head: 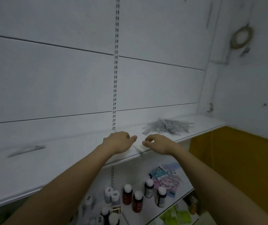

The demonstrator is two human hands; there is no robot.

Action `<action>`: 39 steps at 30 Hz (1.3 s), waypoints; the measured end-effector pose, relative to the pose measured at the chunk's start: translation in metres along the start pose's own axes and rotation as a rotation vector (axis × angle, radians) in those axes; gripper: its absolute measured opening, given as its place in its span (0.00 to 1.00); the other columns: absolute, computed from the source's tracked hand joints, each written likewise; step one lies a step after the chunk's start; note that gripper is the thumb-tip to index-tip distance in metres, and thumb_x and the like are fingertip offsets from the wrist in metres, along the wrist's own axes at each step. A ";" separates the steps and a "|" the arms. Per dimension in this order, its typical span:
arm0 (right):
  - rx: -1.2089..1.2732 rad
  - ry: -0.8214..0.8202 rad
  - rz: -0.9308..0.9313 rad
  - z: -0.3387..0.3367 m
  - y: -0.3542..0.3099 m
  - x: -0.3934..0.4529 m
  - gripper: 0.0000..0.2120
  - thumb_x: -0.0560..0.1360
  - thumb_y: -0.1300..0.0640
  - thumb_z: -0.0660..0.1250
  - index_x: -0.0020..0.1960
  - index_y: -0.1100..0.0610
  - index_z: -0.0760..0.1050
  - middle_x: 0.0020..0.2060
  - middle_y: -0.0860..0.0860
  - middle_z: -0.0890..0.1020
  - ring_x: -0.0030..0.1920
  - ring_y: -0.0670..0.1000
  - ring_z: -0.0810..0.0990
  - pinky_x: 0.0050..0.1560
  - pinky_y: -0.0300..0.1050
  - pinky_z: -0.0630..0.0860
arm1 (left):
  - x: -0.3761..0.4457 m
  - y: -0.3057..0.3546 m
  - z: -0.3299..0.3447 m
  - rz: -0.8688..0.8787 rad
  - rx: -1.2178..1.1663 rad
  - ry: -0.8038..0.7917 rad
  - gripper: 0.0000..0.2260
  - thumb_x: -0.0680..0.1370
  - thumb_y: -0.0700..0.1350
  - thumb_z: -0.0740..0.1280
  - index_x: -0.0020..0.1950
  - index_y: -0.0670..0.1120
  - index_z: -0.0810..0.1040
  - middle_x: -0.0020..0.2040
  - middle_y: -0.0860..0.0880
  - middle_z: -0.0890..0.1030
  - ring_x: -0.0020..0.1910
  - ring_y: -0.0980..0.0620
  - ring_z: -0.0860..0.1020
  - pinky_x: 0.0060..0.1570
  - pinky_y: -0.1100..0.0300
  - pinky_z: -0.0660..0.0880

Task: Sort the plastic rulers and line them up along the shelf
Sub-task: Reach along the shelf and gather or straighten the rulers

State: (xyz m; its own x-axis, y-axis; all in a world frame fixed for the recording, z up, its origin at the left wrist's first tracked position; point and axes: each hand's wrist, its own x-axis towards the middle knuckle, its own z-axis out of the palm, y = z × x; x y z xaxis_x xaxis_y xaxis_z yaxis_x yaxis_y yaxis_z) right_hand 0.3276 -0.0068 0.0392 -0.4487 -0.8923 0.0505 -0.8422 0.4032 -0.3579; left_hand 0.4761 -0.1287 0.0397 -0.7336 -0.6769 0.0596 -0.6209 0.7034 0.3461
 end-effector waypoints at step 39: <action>0.136 0.080 -0.059 -0.109 0.329 0.270 0.20 0.79 0.44 0.62 0.66 0.54 0.73 0.59 0.51 0.76 0.54 0.50 0.76 0.52 0.45 0.74 | 0.340 0.206 0.121 -0.078 -0.192 -0.064 0.17 0.70 0.53 0.75 0.53 0.47 0.75 0.50 0.46 0.75 0.45 0.51 0.72 0.45 0.59 0.72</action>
State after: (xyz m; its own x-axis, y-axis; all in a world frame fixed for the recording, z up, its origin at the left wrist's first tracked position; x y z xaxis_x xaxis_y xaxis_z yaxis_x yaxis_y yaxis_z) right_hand -0.1031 -0.0925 0.0363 -0.4268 -0.8923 0.1469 -0.8217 0.3149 -0.4750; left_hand 0.0654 -0.1876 0.0175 -0.7051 -0.7085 -0.0314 -0.6169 0.5909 0.5199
